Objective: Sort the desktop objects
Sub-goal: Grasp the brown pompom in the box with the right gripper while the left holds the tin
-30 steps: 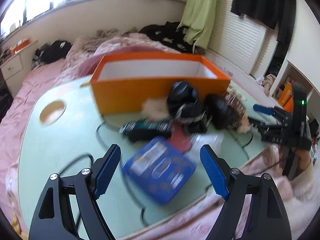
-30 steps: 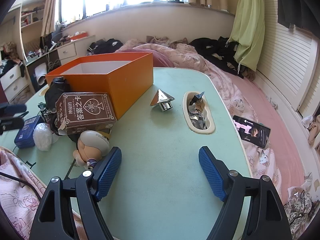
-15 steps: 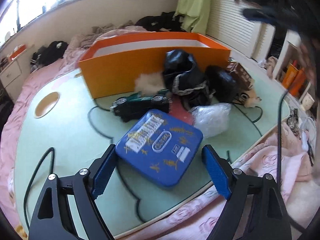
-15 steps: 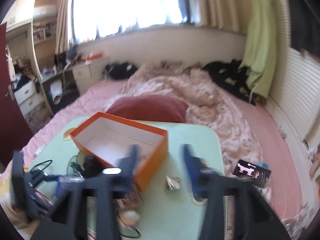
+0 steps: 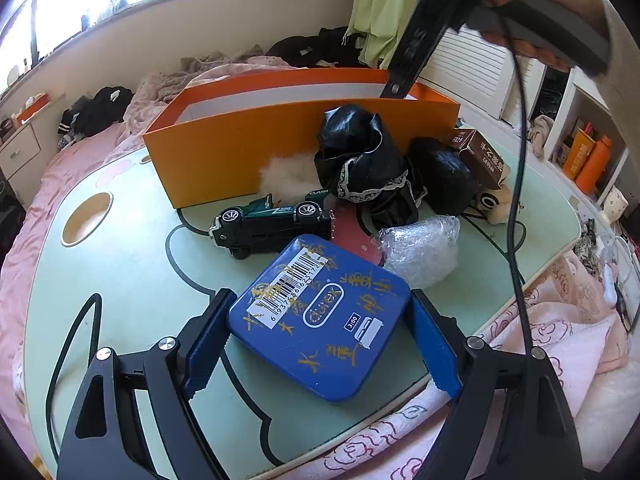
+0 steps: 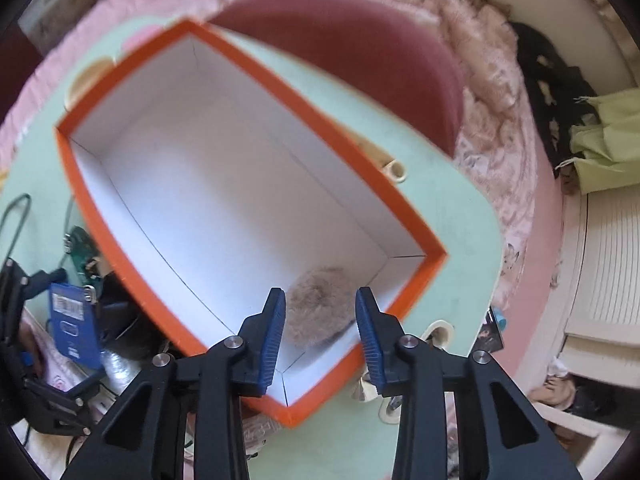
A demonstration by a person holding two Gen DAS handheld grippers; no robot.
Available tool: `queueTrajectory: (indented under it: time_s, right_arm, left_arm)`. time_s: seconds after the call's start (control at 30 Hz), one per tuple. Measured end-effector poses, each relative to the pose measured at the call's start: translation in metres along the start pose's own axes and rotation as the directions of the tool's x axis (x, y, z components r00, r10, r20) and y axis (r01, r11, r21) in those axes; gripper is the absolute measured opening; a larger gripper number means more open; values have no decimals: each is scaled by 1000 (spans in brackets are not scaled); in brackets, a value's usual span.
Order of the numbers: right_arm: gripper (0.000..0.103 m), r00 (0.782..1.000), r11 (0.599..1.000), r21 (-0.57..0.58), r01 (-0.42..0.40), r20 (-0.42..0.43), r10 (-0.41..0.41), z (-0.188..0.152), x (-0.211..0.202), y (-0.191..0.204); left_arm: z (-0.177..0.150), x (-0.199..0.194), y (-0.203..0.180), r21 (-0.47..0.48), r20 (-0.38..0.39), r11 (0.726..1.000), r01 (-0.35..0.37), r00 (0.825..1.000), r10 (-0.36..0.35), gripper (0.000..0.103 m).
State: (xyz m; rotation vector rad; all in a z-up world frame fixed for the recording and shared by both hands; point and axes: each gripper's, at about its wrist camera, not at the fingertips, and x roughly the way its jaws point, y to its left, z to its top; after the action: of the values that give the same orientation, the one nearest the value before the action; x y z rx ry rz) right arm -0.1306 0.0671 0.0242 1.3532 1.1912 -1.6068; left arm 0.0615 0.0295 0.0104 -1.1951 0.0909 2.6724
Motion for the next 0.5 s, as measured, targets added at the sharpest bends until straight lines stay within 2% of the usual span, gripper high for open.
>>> queueTrajectory:
  time_s: [0.03, 0.1, 0.2, 0.27, 0.3, 0.37, 0.5]
  right_arm:
    - [36, 999, 1000, -7, 16, -42, -16, 3, 9, 1]
    - [35, 997, 999, 6, -47, -69, 47, 3, 14, -3]
    - [35, 991, 993, 18, -115, -65, 116, 4, 17, -7]
    - [40, 986, 986, 45, -160, -36, 162, 5, 18, -14]
    - [41, 974, 972, 73, -222, -21, 224, 6, 21, -18]
    - [40, 974, 969, 97, -226, 27, 224, 7, 19, -20]
    - [37, 973, 970, 96, -225, 66, 219, 3, 14, -23]
  left_arm:
    - [0, 0, 0, 0, 1, 1000, 0, 1000, 0, 85]
    - [-1, 0, 0, 2, 3, 1000, -1, 1000, 1, 85]
    - [-1, -1, 0, 1, 3, 1000, -2, 1000, 2, 85]
    - [-1, -1, 0, 3, 5, 1000, -4, 1000, 4, 85]
    - [-1, -1, 1, 2, 6, 1000, -4, 1000, 4, 85]
    - [-2, -1, 1, 5, 5, 1000, -5, 1000, 5, 85]
    - [-2, -3, 1, 2, 6, 1000, -4, 1000, 4, 85]
